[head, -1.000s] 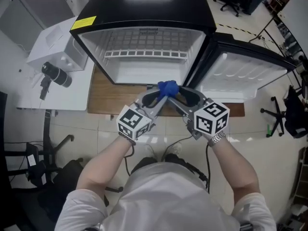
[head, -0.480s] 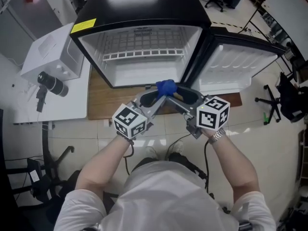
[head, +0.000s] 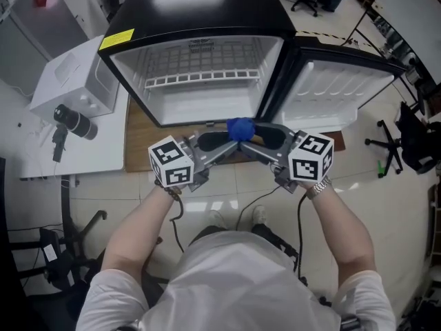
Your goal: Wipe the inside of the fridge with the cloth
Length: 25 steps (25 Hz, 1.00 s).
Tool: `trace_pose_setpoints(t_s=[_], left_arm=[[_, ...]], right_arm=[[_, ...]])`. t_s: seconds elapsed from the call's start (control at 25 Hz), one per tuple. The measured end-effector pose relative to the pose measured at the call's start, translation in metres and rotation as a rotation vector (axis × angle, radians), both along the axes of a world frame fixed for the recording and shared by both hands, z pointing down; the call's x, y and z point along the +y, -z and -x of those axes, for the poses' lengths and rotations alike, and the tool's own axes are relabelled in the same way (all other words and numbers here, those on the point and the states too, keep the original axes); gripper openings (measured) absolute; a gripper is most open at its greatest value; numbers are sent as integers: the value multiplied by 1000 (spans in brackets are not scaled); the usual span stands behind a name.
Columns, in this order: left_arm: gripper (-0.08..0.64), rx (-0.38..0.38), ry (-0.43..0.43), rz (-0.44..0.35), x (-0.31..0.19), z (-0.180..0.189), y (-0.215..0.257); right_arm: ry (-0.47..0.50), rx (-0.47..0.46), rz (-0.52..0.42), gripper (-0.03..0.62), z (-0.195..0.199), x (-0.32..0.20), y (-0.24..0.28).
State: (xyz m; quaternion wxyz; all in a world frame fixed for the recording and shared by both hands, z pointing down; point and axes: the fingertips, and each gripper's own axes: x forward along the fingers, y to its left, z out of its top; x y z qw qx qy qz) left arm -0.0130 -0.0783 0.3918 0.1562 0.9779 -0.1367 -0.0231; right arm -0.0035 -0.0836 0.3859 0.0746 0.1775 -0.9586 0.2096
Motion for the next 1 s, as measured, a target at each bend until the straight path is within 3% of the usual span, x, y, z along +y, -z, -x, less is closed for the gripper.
trace_pose_setpoints(t_s=[0.2, 0.32, 0.44, 0.76, 1.0], left_arm=[[72, 27, -39, 46, 4, -19, 5], [82, 53, -57, 70, 6, -33, 6], [93, 46, -40, 72, 4, -48, 7], [148, 8, 135, -3, -24, -80, 12], [178, -108, 312, -14, -46, -101, -17]], right_arm=[[88, -33, -9, 149, -14, 10, 7], [104, -53, -3, 93, -29, 12, 8], [91, -49, -17, 78, -46, 10, 9], [-88, 54, -219, 67, -98, -20, 30], [-224, 64, -390, 67, -134, -43, 73]])
